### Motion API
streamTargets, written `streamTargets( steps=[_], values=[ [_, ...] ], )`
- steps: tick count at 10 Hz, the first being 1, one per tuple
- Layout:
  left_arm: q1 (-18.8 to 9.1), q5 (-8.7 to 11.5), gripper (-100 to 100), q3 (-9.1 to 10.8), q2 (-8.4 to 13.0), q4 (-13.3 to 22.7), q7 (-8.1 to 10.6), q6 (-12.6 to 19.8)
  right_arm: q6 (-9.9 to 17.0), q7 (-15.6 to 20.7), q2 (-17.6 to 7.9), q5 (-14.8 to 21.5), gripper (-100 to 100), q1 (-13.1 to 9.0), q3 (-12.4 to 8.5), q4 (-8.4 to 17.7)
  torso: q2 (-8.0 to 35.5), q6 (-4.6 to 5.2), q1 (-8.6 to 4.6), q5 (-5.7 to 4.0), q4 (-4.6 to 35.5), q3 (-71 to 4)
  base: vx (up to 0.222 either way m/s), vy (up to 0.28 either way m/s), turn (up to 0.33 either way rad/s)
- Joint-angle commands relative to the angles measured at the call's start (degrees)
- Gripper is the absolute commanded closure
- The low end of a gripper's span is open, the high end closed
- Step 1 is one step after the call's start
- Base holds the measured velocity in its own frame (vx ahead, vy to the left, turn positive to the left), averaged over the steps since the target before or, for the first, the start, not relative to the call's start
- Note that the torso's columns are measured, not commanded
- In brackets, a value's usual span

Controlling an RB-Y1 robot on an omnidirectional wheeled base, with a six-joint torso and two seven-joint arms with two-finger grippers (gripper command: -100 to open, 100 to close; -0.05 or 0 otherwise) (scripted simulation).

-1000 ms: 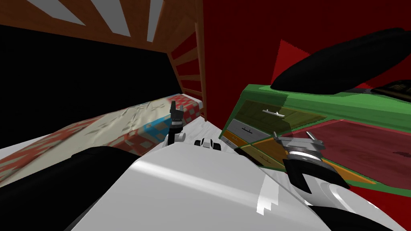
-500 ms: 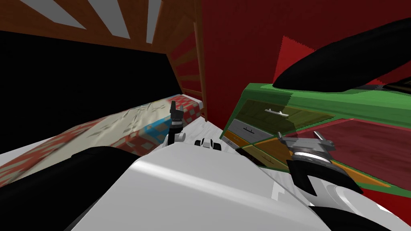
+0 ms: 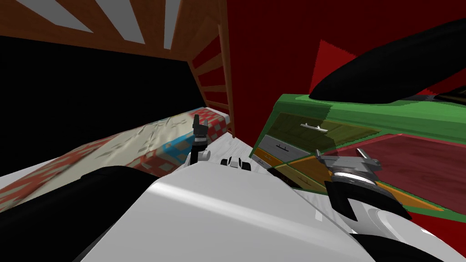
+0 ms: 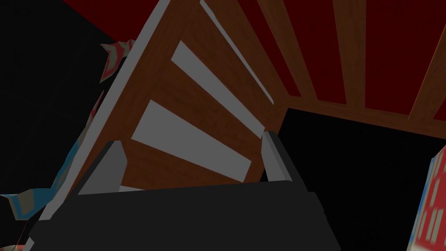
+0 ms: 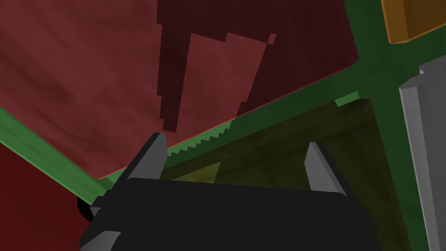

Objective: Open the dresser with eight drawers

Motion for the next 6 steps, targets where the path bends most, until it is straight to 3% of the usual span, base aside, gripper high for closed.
streamTargets(
  steps=[1,5,6],
  values=[
    [0.0,0.0,0,0.0,0.0,0.0,0.0,0.0,-0.98,0.29,-1.13,0.06,-100,-0.64,-0.6,-1.67,-0.09,0.02,-0.07,0.05,0.01,-0.1,0.0,-0.001,0.02],
    [0.0,0.0,0,0.0,0.0,0.0,0.0,0.0,-0.18,0.89,-1.8,0.86,-100,-0.32,-0.97,-1.83,-0.12,0.01,0.14,0.08,-0.03,-0.09,0.012,0.021,0.0],
    [-0.01,0.0,0,-0.03,-0.02,-0.01,0.0,0.0,0.94,1.74,-2.77,1.99,-100,0.14,-1.48,-2.08,-0.17,0.36,-0.51,-0.41,-0.19,-0.04,0.041,0.095,0.092]
  ],
)
